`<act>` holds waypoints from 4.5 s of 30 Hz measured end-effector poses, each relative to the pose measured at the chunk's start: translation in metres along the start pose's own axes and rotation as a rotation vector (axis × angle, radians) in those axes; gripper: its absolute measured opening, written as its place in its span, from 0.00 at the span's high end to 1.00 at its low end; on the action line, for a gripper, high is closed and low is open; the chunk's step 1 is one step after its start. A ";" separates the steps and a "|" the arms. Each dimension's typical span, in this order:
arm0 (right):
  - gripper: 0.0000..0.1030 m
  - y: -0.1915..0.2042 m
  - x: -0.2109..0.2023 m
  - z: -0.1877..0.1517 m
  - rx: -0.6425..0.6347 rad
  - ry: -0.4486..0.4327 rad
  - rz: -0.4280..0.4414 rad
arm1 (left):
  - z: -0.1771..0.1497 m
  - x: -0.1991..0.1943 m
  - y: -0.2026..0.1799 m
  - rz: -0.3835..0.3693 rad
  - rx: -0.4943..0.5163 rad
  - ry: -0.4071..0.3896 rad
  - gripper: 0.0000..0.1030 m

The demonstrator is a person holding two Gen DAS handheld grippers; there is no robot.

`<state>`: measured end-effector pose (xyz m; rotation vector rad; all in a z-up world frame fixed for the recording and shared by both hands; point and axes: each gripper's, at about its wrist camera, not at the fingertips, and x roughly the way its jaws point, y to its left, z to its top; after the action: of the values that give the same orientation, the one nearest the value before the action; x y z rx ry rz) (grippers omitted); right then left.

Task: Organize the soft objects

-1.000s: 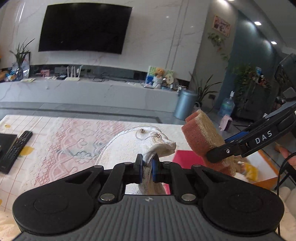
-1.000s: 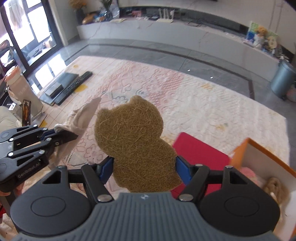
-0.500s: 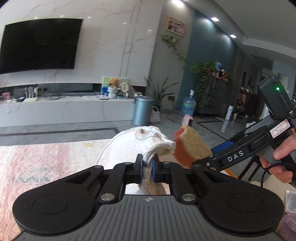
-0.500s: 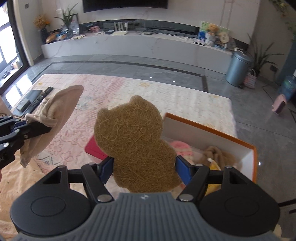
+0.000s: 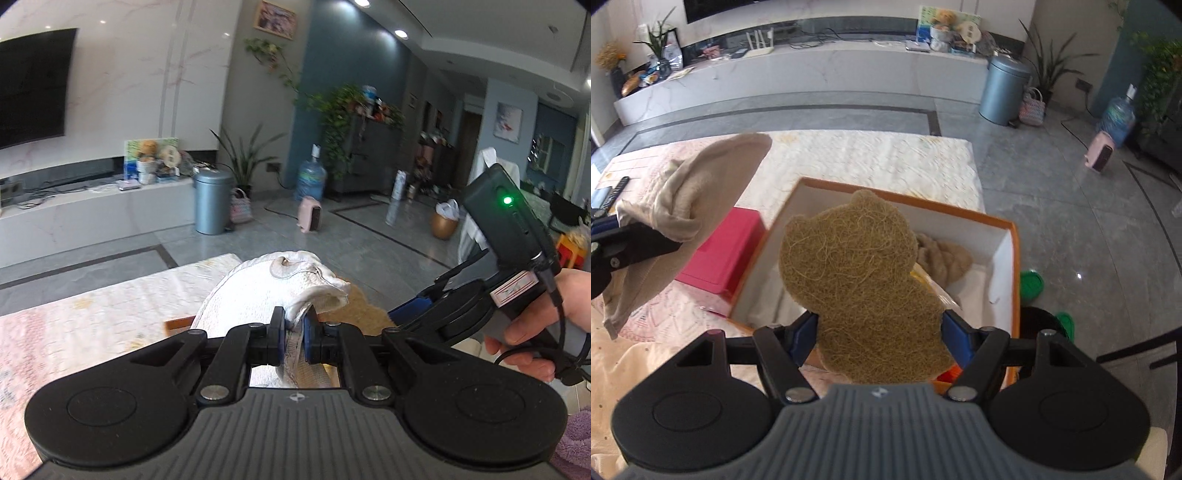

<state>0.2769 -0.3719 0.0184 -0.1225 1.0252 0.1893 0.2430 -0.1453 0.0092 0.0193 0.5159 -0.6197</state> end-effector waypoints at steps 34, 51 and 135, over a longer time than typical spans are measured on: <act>0.31 -0.052 0.139 0.009 0.030 0.241 -0.057 | -0.060 0.137 0.020 -0.040 -0.041 0.396 0.87; 0.10 -0.032 0.081 0.012 -0.029 0.172 -0.070 | -0.022 0.062 0.033 -0.027 -0.138 0.241 0.18; 0.03 0.172 0.001 -0.181 0.244 -0.581 -0.071 | -0.182 -0.134 0.045 0.639 -0.154 0.039 0.10</act>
<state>0.0891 -0.2379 -0.0777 0.1151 0.4574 0.0278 0.0924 -0.0035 -0.0933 0.0489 0.5575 0.0454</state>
